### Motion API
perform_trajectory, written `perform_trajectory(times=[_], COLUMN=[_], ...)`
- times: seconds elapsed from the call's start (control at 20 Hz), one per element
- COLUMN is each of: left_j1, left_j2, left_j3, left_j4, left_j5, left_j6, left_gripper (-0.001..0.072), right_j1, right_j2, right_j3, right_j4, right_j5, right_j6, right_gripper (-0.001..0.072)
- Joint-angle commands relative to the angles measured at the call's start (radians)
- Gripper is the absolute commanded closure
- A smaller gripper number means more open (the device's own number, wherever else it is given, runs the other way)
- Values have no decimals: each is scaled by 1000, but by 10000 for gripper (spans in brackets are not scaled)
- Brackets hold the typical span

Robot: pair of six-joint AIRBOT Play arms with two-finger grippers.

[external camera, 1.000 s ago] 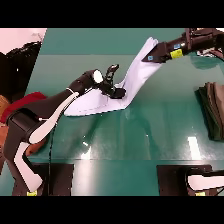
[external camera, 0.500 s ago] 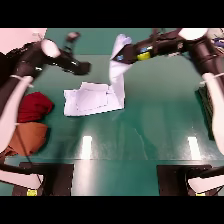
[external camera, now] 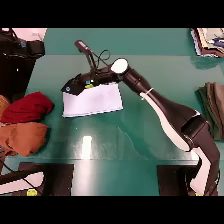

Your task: Fold the shirts.

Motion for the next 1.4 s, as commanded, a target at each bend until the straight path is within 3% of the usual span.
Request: perform_trajectory(times=[0.0,0.1,0.35,0.45,0.5,0.55,0.85,1.15,1.2,1.3,1.35], left_j1=[18,18,15,15,15,15,15,15,15,15,15], left_j2=[16,16,16,16,14,13,7,7,7,7,7], left_j3=[0,0,-1,-1,-1,-1,-1,-1,-1,-1,-1], left_j4=[9,7,-17,-27,-32,-37,-42,-42,-42,-44,-45], left_j5=[-43,-48,-47,-46,-45,-46,-43,-45,-47,-53,-62], left_j6=[7,7,7,7,7,7,8,7,7,7,7], left_gripper=[680,680,680,680,680,680,680,680,680,679,680], right_j1=[-50,-160,-433,-522,-554,-576,-534,-363,-334,-290,-275], right_j2=[33,99,229,238,237,237,190,-19,-53,-105,-122], right_j3=[-87,-172,-380,-458,-496,-534,-633,-397,-349,-264,-230], right_j4=[6,-46,-419,-399,-375,-354,-246,-122,-103,-93,-93], right_j5=[-6,48,203,257,272,265,207,219,215,210,209], right_j6=[6,86,301,330,330,330,330,351,353,352,352], right_gripper=[208,208,205,195,104,72,74,91,106,232,333])
